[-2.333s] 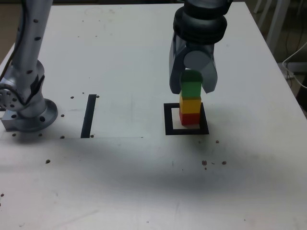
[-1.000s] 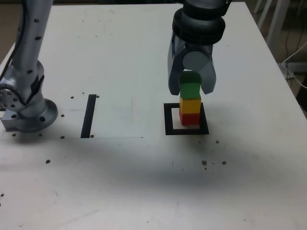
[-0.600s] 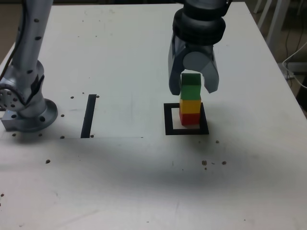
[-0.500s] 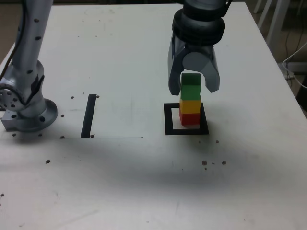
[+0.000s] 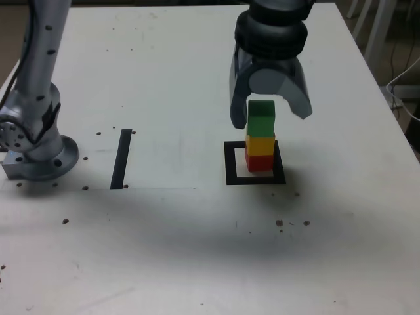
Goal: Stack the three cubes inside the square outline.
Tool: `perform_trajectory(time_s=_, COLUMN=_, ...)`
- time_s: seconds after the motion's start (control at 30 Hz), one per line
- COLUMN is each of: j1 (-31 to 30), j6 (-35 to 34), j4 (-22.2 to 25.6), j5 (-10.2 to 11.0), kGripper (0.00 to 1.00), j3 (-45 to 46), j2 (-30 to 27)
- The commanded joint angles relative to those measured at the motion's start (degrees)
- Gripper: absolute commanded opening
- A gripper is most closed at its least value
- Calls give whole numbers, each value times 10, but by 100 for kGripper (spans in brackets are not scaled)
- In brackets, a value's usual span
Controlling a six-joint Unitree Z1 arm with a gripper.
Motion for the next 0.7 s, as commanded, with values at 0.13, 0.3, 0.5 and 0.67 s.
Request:
perform_trajectory(time_s=0.13, j1=2, j6=11, j4=4, j5=-5, kGripper=100, j3=4, j2=-39)
perform_trajectory(time_s=0.3, j1=4, j6=14, j4=5, j5=-10, kGripper=100, j3=31, j2=-79)
perform_trajectory(time_s=0.5, j1=4, j6=16, j4=-1, j5=-11, kGripper=100, j3=103, j2=-138)
perform_trajectory(time_s=0.67, j1=7, j6=17, j4=-14, j5=-14, kGripper=100, j3=186, j2=-184)
